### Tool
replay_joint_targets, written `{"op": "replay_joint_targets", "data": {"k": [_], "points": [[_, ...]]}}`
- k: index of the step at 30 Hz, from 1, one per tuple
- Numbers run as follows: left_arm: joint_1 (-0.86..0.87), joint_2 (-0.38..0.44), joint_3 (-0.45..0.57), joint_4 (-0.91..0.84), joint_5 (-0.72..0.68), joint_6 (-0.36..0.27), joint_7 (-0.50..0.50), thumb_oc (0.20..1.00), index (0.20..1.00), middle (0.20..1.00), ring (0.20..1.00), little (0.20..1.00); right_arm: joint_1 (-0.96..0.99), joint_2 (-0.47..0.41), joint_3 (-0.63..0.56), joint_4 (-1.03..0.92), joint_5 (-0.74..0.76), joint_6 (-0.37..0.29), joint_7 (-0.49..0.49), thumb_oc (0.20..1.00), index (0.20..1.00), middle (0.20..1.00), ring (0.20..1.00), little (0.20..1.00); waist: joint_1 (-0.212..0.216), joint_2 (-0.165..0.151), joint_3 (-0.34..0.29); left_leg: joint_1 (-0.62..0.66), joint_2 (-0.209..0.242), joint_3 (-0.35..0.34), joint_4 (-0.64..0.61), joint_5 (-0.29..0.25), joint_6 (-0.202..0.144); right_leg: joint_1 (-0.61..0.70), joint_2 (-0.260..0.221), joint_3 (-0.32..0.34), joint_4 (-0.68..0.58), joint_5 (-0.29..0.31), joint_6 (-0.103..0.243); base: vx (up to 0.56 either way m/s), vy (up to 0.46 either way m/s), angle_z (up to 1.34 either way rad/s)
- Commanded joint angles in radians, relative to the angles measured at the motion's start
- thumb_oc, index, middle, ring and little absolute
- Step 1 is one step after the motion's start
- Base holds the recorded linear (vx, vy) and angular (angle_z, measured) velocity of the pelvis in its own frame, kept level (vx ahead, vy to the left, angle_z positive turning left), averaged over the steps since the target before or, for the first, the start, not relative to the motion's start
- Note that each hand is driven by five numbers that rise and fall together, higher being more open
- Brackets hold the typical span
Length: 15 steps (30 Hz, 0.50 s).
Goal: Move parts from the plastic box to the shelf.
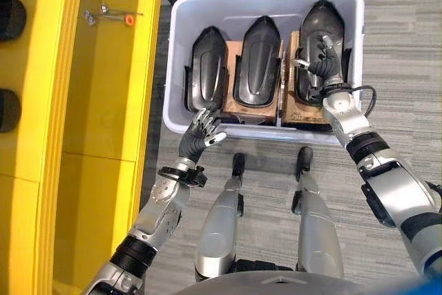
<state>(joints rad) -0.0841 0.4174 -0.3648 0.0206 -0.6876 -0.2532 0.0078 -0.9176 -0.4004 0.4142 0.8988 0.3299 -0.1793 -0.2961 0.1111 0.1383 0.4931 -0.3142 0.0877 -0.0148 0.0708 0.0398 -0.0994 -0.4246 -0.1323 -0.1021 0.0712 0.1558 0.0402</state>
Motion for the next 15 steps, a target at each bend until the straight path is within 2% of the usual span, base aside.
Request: {"op": "replay_joint_targets", "data": {"k": [1,9,15], "points": [[0.029,0.044,-0.044,-0.125,-0.01,-0.068,0.016,1.0,1.0,1.0,1.0,1.0,-0.039,0.009,0.026,-0.003,0.013,-0.024,0.018,1.0,1.0,1.0,1.0,1.0,0.015,-0.01,-0.057,-0.056,0.013,0.043,0.079,-0.048,0.023,-0.095,-0.113,0.017,0.184,-0.097,0.092,-0.01,-0.005,0.1],[-0.002,0.049,-0.054,-0.125,-0.018,-0.077,0.02,1.0,1.0,1.0,1.0,1.0,-0.033,0.039,0.003,0.142,0.085,-0.018,0.052,1.0,1.0,1.0,1.0,1.0,0.038,0.003,-0.043,-0.094,-0.007,0.022,0.112,-0.061,0.029,-0.094,-0.128,-0.001,0.19,-0.104,0.093,0.0,0.006,0.11],[-0.007,0.047,-0.054,-0.116,-0.018,-0.079,0.021,1.0,1.0,1.0,1.0,1.0,0.003,0.053,0.009,0.091,0.102,-0.023,0.065,1.0,1.0,1.0,1.0,1.0,0.039,-0.002,-0.039,-0.101,-0.013,0.018,0.116,-0.06,0.029,-0.091,-0.131,-0.004,0.188,-0.104,0.092,0.0,0.008,0.08]]}}
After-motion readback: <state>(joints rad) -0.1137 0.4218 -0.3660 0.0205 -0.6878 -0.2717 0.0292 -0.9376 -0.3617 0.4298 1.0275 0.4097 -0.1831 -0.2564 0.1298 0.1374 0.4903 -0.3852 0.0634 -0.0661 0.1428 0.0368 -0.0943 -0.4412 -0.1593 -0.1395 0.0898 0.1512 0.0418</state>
